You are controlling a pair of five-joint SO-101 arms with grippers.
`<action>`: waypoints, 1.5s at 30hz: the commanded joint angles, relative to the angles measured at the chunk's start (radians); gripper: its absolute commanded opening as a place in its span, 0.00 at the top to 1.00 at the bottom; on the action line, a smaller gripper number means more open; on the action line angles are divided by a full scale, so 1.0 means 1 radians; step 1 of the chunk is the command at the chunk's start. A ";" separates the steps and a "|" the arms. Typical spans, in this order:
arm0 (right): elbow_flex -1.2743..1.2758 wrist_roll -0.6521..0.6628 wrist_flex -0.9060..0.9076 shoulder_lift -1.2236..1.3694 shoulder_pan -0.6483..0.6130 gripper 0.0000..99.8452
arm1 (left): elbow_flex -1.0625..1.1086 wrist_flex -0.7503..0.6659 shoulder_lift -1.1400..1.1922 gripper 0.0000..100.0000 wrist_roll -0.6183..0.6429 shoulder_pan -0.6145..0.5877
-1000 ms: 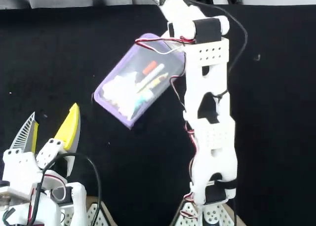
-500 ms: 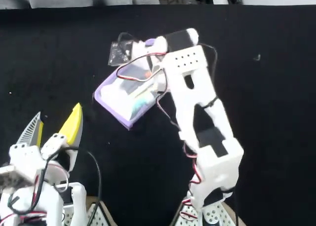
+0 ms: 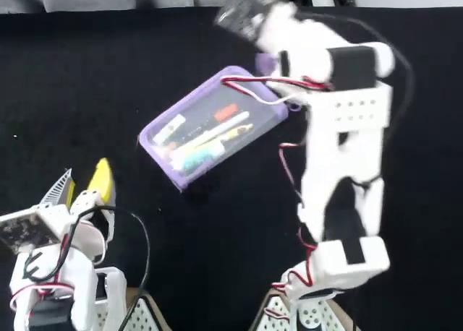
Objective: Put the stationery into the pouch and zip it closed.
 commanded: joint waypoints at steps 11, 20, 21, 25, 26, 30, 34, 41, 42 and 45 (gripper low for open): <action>0.334 -0.434 0.003 -0.156 0.219 0.95 | 0.249 -0.002 0.005 0.94 -0.003 -0.005; 0.783 -0.542 -0.124 -0.532 0.239 0.99 | 0.332 0.002 0.005 0.97 -0.003 -0.005; 0.839 -0.542 -0.137 -0.601 0.239 0.99 | 0.344 0.002 0.005 0.97 -0.003 -0.005; 1.087 -0.543 -0.236 -0.889 0.239 0.99 | 0.403 0.000 0.005 0.97 -0.003 -0.007; 1.159 -0.543 -0.264 -0.963 0.239 0.99 | 0.414 0.002 0.005 0.97 -0.003 -0.008; 1.415 -0.543 -0.325 -1.221 0.239 0.99 | 0.438 0.000 0.005 0.97 -0.003 -0.031; 1.584 -0.535 -0.331 -1.432 0.241 0.99 | 0.495 -0.006 0.005 0.97 -0.002 -0.054; 1.741 -0.535 -0.411 -1.692 0.278 0.98 | 0.572 -0.005 0.005 0.97 0.000 -0.061; 1.779 -0.535 -0.423 -1.719 0.278 0.98 | 0.585 -0.003 0.005 0.97 -0.002 -0.061; 1.896 -0.535 -0.446 -1.797 0.279 0.98 | 0.634 -0.009 0.005 0.97 -0.002 -0.061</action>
